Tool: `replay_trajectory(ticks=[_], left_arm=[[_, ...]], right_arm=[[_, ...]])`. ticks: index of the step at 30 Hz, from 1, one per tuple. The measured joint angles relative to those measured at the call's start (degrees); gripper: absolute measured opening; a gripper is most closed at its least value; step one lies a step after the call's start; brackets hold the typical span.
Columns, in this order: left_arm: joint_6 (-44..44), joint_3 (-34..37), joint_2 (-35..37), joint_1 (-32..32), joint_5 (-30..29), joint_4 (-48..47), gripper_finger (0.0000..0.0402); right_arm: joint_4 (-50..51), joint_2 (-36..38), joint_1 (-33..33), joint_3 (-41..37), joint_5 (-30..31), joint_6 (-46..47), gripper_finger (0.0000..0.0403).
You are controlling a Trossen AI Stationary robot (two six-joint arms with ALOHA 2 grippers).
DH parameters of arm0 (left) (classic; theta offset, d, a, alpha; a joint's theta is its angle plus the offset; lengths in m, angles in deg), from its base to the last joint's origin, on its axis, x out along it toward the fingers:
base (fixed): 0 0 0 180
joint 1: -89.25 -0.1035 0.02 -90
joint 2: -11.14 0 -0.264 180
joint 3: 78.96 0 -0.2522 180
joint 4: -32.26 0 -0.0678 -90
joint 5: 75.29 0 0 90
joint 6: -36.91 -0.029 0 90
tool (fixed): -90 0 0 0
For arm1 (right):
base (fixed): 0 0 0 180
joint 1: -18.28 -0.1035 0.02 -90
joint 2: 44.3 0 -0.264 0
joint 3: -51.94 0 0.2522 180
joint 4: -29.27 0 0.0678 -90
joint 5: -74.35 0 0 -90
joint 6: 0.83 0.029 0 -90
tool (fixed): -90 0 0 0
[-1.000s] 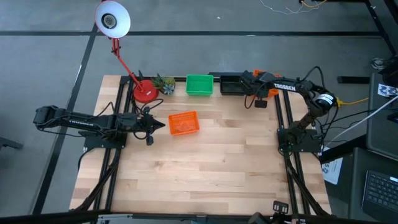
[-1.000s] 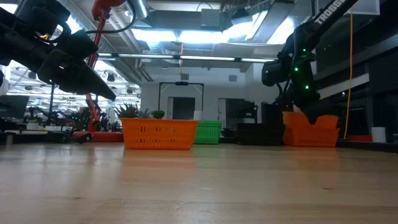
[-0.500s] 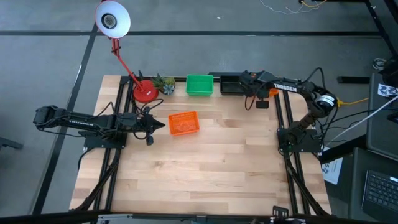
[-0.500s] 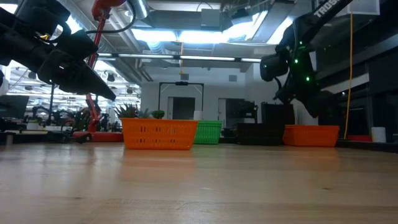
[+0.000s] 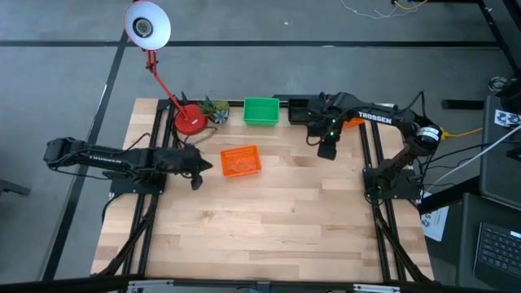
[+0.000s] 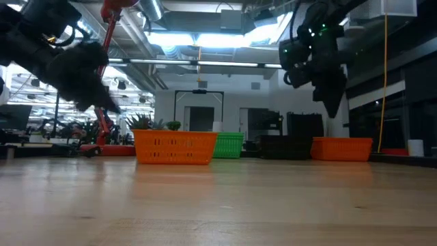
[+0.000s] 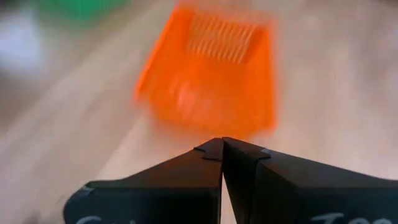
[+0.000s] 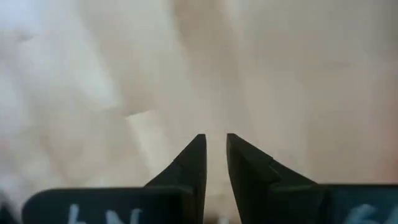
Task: Stack baskets by color
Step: Stack the bottom orange bin on top of the right orange bin
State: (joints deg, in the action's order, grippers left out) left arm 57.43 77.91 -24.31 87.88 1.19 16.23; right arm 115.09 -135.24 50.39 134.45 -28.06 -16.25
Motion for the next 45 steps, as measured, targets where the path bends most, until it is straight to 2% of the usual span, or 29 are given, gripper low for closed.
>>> replay_trajectory(ticks=[2, 5, 11, 15, 20, 24, 29, 31, 35, 39, 42, 45], left_arm=[[4.2, -2.6, -3.0, -0.1, -1.8, -10.3, 0.0000], [6.7, -6.4, -8.1, -0.5, -2.6, -17.1, 0.0000], [1.8, -16.1, -23.3, -3.9, -0.3, -17.9, 0.0000], [-4.6, -25.5, -38.6, -8.5, -0.2, -16.8, 0.0000], [-10.3, -39.5, -55.3, -10.5, 4.7, -10.8, 0.0000], [-14.7, -49.3, -59.2, -7.5, 11.6, -12.3, 0.0000], [-12.6, -54.1, -58.5, -4.2, 11.1, -30.8, 0.0000], [-10.6, -54.1, -58.8, -3.7, 11.5, -33.6, 0.0000], [-9.3, -54.2, -64.5, -3.8, 11.5, -29.2, 0.0000], [-12.5, -55.6, -72.5, -5.5, 10.8, -15.2, 0.0000], [-13.8, -61.3, -77.3, -6.8, 9.2, -10.6, 0.0000], [-17.2, -68.5, -78.5, -6.4, 9.0, -8.8, 0.0000]], right_arm=[[1.0, 0.3, -1.6, 0.0, 0.1, 0.1, 0.0064], [1.6, 2.2, -4.0, 0.0, 1.3, 0.1, 0.0061], [1.2, 8.6, -7.6, 0.0, 2.2, 4.6, 0.0047], [0.6, 13.2, -9.6, 0.0, 2.3, 8.5, 0.0041], [-1.3, 18.6, -11.8, 0.0, 2.3, 12.0, 0.0040], [-2.9, 22.5, -13.1, 0.0, 2.3, 13.0, 0.0039], [-2.9, 25.6, -14.1, 0.0, 3.4, 14.0, 0.0039], [-2.9, 26.3, -14.4, 0.0, 4.0, 13.9, 0.0039], [-3.0, 26.6, -14.5, 0.0, 4.4, 13.9, 0.0039], [-3.3, 26.6, -14.5, 0.0, 4.4, 16.0, 0.0039], [-3.3, 26.6, -14.5, 0.0, 4.4, 16.8, 0.0039], [-3.2, 26.6, -14.5, 0.0, 4.4, 16.9, 0.0039]])
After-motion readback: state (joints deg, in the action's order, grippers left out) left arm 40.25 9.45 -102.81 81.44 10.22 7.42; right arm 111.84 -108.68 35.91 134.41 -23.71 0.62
